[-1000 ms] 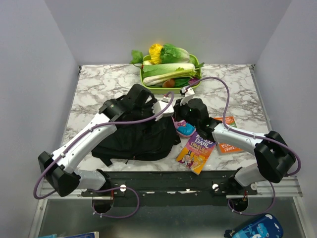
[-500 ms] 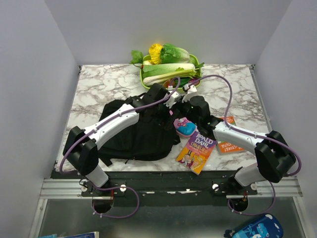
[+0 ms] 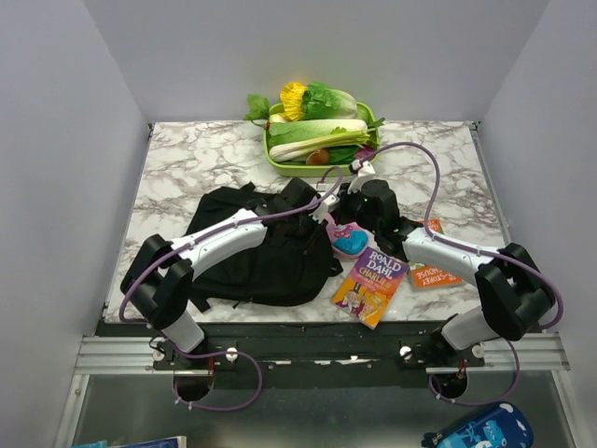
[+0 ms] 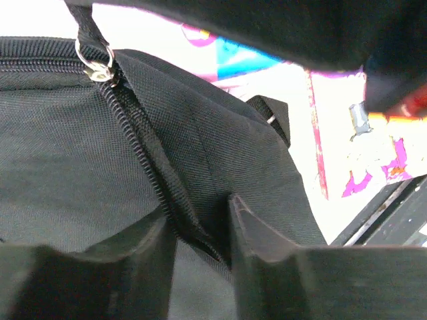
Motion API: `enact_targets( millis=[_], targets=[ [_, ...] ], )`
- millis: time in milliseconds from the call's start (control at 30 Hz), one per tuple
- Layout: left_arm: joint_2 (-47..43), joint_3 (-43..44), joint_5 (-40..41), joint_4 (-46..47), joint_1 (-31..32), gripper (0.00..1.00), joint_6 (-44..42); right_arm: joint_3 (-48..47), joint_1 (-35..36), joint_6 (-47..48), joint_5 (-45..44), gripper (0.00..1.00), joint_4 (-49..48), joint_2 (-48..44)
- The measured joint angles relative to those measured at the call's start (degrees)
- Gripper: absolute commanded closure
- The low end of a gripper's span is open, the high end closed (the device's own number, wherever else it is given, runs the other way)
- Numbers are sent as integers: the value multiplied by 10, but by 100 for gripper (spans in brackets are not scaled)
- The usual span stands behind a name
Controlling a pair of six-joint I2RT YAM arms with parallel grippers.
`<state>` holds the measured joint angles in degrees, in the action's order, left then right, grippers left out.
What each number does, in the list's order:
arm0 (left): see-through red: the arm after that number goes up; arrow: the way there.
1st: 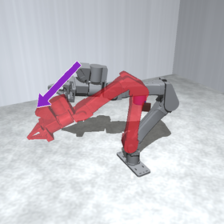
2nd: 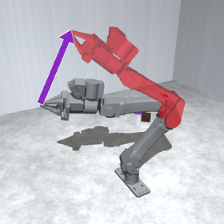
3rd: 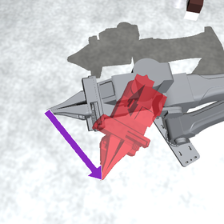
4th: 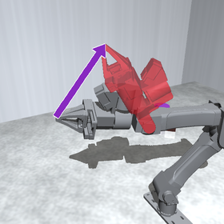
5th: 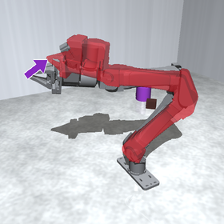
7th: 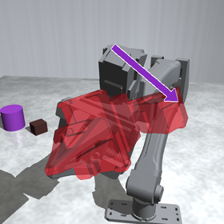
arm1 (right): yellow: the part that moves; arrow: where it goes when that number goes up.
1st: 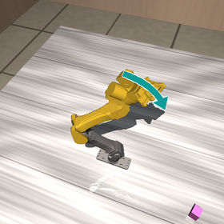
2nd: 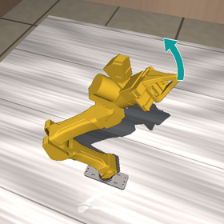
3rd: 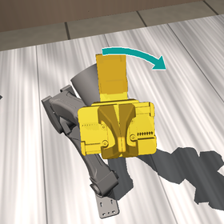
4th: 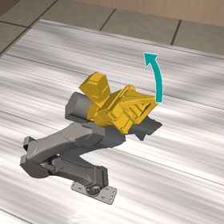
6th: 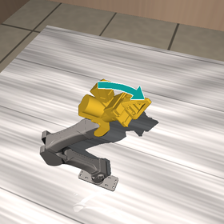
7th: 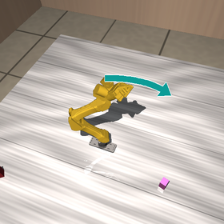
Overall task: Pack the student bag
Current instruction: Unzip the student bag at the center of the board.
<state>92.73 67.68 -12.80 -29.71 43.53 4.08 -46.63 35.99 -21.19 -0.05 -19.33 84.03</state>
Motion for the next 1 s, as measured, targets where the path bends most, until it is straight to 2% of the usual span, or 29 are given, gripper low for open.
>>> enact_targets(
  millis=[100, 133, 167, 367, 533, 700, 867, 900, 933, 967, 1000],
  targets=[
    [-19, -28, -2, 10, 1, 81, -12, 1, -3, -5, 8, 99, -1, 12],
    [-27, -35, -3, 10, 3, 93, -16, 1, -5, -7, 14, 99, -1, 14],
    [-35, -42, -3, 9, 5, 99, -19, 1, -5, -10, 20, 99, -1, 17],
    [-52, -35, -39, -16, 17, 100, -66, -21, -9, -14, 35, 99, -3, 47],
    [-53, 16, -99, -84, 40, 100, -156, -58, -18, -12, 41, 99, -5, 83],
    [-73, 29, -111, -131, 80, 100, -249, -83, -19, -6, 60, 99, 3, 109],
    [-85, 29, -97, -155, 78, 86, -285, -113, -19, -2, 84, 98, 17, 135],
    [-85, 29, -91, -158, 78, 83, -285, -114, -19, -2, 87, 93, 17, 136],
    [-85, 28, -88, -162, 75, 72, -283, -114, -19, -2, 89, 87, 17, 136],
    [-85, 27, -88, -165, 70, 67, -279, -114, -19, -2, 90, 76, 16, 135],
    [-85, 25, -90, -167, 63, 64, -276, -114, -19, -3, 90, 70, 15, 135]
  ],
)
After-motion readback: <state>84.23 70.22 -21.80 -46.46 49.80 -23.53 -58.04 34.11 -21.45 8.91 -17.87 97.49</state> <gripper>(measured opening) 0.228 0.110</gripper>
